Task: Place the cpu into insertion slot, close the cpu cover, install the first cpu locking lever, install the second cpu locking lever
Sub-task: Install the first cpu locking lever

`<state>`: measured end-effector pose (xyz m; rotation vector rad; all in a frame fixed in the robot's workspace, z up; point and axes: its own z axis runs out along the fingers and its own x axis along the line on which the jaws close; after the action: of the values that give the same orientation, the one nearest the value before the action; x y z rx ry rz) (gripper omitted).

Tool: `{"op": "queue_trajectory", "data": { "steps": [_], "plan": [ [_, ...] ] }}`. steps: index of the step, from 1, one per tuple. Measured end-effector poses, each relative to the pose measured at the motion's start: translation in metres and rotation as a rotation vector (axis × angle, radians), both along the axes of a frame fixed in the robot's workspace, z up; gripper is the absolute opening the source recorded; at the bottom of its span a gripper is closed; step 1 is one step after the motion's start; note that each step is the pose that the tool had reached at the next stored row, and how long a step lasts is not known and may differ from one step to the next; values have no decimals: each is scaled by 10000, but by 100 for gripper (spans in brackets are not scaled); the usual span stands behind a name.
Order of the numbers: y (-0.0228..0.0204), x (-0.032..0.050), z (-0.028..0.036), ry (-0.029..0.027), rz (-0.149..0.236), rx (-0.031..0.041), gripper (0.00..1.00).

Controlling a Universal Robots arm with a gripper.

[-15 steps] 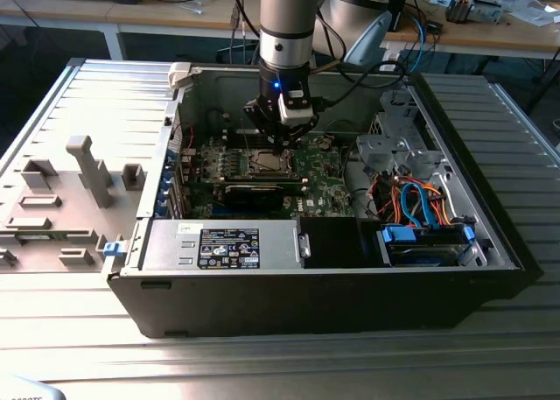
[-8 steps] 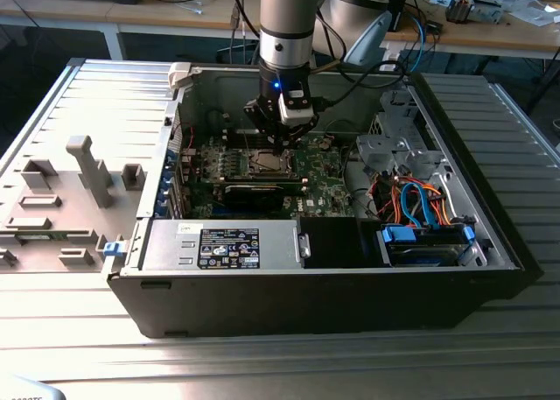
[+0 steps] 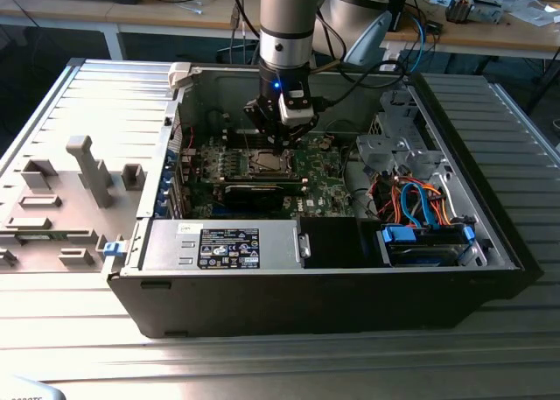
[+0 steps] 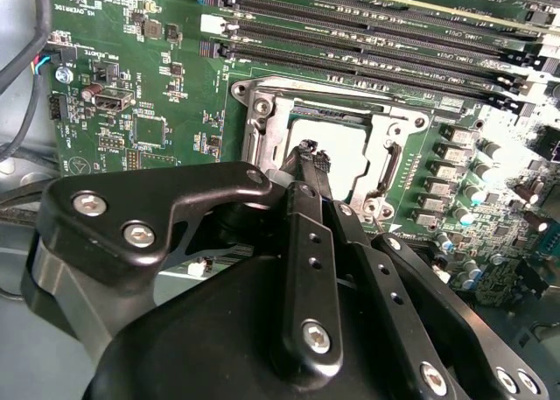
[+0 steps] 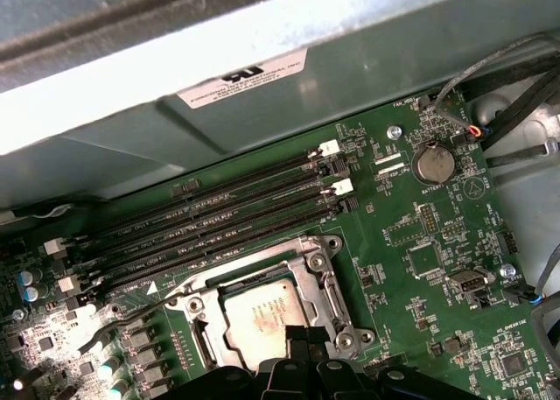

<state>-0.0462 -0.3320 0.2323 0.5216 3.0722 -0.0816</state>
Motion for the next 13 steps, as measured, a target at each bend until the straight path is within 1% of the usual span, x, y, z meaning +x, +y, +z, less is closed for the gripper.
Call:
{"op": "queue_trajectory", "data": {
  "steps": [13],
  "plan": [
    [0, 0, -1, 0, 67, 0, 11]
  ]
}}
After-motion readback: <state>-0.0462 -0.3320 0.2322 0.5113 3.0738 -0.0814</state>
